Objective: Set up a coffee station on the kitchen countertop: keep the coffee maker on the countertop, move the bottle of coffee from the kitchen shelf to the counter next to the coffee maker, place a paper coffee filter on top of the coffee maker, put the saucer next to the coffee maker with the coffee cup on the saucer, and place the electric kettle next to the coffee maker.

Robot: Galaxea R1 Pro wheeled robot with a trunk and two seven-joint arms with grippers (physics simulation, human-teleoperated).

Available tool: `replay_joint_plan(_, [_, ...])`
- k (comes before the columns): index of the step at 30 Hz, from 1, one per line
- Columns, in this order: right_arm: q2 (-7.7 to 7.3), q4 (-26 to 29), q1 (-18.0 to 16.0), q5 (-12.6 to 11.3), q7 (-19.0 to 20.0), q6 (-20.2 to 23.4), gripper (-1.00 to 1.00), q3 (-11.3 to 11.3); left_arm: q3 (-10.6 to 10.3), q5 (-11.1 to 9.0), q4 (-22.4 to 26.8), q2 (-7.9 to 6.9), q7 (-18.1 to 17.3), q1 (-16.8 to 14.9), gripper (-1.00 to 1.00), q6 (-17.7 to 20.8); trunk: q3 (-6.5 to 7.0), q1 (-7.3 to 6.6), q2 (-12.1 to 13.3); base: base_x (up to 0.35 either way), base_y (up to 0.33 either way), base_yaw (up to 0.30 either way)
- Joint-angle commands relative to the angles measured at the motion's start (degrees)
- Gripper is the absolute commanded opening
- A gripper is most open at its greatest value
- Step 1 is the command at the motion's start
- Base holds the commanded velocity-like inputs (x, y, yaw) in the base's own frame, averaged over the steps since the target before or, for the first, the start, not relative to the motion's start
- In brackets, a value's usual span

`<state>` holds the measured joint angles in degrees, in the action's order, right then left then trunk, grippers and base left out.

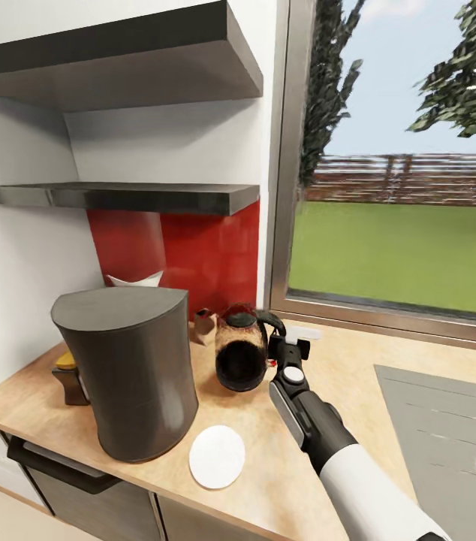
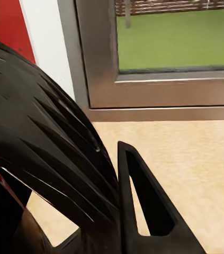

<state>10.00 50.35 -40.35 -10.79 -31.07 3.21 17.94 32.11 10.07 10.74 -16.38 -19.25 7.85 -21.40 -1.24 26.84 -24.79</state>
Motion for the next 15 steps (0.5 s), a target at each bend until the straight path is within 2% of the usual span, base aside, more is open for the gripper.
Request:
replay_joint_plan(1, [0.00,-0.2,-0.1,0.2,-0.4,0.3,-1.00,0.2,0.5,0.6,0.1,0.03,-0.3,0.0,1.00,-0.1,-0.11,0.04,-0.1,0.000,0.062,0.000])
replay_joint_plan(7, [0.00,-0.9,-0.1,0.2,-0.3,0.2,-1.00,0.2,0.5,0.6,0.1,0.02,-0.3,0.0,1.00,-0.1,-0.11,0.04,-0.1,0.000,0.015,0.000])
replay_joint_plan(11, [0.00,-4.5,-0.1,0.2,-0.3,-5.0,-1.00,0.2,0.5,0.6,0.1,0.01,0.3,0.1,1.00,-0.1,-0.11,0.04,-0.1,0.000,0.000,0.000])
replay_joint_plan(12, [0.00,-5.5,-0.1,0.2,-0.3,-7.3,-1.00,0.2,0.5,0.6,0.1,0.01,2.1,0.0,1.00,-0.1,-0.11,0.04,-0.1,0.000,0.000,0.000])
replay_joint_plan(15, [0.00,-5.9,-0.1,0.2,-0.3,-8.6,-1.00,0.2,0.5,0.8,0.1,0.09,5.8,0.0,1.00,-0.1,-0.11,0.04,-0.1,0.000,0.000,0.000])
